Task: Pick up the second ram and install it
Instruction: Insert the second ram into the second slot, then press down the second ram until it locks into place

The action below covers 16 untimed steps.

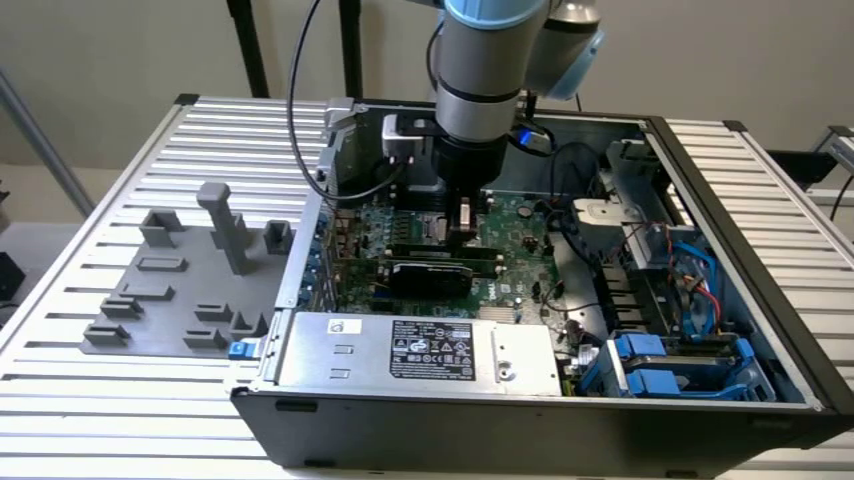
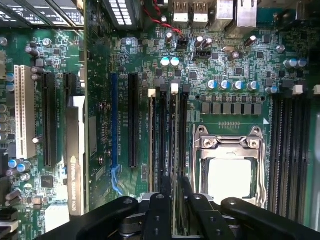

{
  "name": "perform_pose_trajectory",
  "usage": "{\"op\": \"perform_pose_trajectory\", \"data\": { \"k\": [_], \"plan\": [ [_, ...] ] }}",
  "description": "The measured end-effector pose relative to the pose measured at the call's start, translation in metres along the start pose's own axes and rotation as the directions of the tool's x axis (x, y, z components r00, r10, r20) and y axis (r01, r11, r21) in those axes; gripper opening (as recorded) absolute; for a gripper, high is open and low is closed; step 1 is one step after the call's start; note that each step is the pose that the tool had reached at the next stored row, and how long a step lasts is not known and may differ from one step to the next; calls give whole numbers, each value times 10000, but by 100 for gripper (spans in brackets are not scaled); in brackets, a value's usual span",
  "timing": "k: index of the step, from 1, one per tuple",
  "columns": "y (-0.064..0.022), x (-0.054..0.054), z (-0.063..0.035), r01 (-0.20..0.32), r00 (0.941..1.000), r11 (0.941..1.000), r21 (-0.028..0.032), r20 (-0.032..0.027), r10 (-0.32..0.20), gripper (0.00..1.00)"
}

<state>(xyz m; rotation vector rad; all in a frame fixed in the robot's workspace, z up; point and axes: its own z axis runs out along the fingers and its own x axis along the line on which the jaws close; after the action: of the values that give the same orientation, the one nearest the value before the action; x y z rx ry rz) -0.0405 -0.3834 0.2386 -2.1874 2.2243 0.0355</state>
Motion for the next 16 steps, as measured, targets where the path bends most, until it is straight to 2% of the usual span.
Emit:
{"op": "perform_pose_trajectory", "data": {
  "k": [2,5,6,7,16],
  "plan": [
    [7,-1,-35,-2,10000,10000,1,3,2,22],
    [10,-1,-39,-1,10000,10000,-1,6,1,19],
    [10,-1,-39,0,10000,10000,-1,6,0,13],
    [10,-1,-39,-1,10000,10000,-1,5,1,11],
    [10,-1,-40,-1,10000,10000,-2,5,1,11]
  ]
}}
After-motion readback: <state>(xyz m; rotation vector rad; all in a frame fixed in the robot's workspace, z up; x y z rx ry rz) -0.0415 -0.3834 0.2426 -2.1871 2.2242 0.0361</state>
